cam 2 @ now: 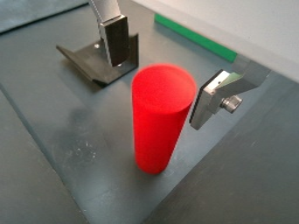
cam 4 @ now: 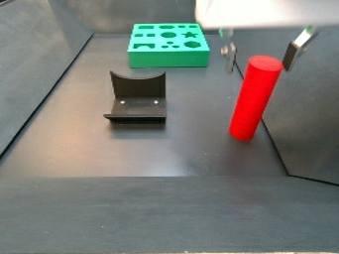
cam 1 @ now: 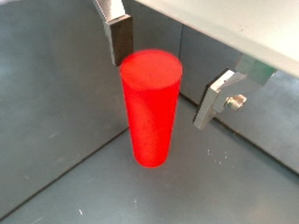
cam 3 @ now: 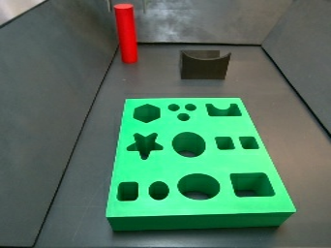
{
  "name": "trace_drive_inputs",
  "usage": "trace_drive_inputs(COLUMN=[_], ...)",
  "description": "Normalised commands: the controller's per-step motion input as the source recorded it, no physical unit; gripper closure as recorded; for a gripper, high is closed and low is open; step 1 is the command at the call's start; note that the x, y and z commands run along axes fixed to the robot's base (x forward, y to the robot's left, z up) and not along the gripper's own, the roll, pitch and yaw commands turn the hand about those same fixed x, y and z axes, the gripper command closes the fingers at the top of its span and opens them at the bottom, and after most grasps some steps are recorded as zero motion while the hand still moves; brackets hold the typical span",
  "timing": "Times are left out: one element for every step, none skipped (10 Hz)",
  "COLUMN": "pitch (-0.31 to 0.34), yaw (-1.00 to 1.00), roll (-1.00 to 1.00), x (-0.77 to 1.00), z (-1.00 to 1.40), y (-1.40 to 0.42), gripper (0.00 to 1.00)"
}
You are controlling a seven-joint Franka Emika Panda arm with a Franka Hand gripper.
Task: Pick up the round object. Move up. Move to above the board. Insert the round object.
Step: Pick up the round object.
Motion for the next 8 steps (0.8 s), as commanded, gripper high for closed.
trace_drive_inputs(pitch=[-0.004,0.0,0.0,0.0,-0.01,0.0,0.0,0.0], yaw=[0.0,0.0,0.0,0.0,0.0,0.0,0.0,0.0], roll=[0.0,0.0,0.0,-0.03,-0.06,0.0,0.0,0.0], x=[0.03,0.01,0.0,0.0,0.0,0.0,0.0,0.0], z=[-0.47,-0.38,-0.07,-0.01,-0.03,0.0,0.0,0.0], y=[0.0,0.0,0.0,0.0,0.0,0.0,0.0,0.0], gripper=[0.0,0.0,0.0,0.0,0.0,0.0,1.0,1.0])
